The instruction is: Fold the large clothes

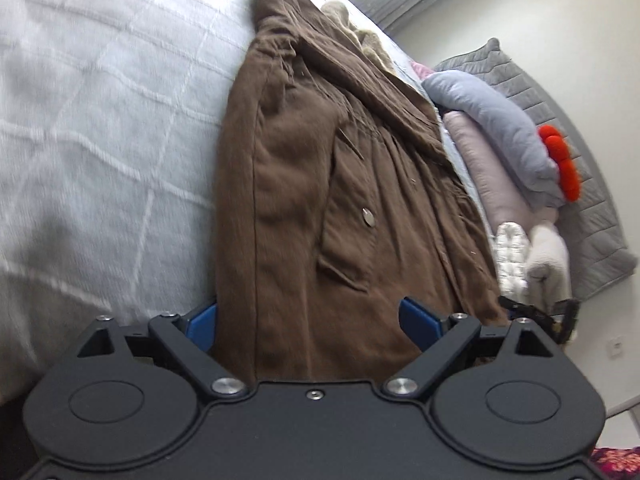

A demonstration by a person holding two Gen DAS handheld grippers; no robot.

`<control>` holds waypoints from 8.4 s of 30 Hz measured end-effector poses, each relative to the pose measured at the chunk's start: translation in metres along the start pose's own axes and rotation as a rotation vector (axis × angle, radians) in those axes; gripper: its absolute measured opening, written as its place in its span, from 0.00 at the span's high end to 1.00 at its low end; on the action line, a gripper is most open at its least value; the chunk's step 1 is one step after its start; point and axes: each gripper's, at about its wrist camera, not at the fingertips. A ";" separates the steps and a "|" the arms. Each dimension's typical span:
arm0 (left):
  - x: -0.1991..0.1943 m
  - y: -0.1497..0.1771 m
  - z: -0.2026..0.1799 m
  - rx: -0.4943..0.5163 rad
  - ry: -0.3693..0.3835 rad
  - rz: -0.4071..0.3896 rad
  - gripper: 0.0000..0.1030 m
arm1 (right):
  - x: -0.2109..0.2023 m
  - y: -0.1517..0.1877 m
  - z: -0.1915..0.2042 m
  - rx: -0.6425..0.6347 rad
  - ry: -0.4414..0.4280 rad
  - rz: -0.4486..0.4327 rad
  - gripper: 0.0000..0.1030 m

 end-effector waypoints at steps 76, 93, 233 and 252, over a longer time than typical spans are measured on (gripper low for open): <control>0.013 -0.109 -0.099 0.117 -0.012 -0.334 0.89 | -0.005 -0.113 0.039 -0.088 0.166 -0.128 0.93; 0.152 -0.294 -0.091 0.097 -0.350 -0.346 0.77 | 0.147 -0.241 -0.046 0.168 0.260 0.037 0.87; 0.159 -0.257 -0.047 -0.079 -0.199 -0.265 0.66 | 0.198 -0.219 -0.038 0.370 0.045 -0.162 0.71; 0.093 -0.197 -0.112 0.152 -0.332 -0.164 0.77 | 0.111 -0.169 0.024 0.138 0.154 0.007 0.82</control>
Point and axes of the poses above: each gripper's, at about its wrist camera, not at the fingertips, and x roughly the way its jaws point, z to its left, y to its underside, and after that the axes turned 6 degrees about -x, right-handed
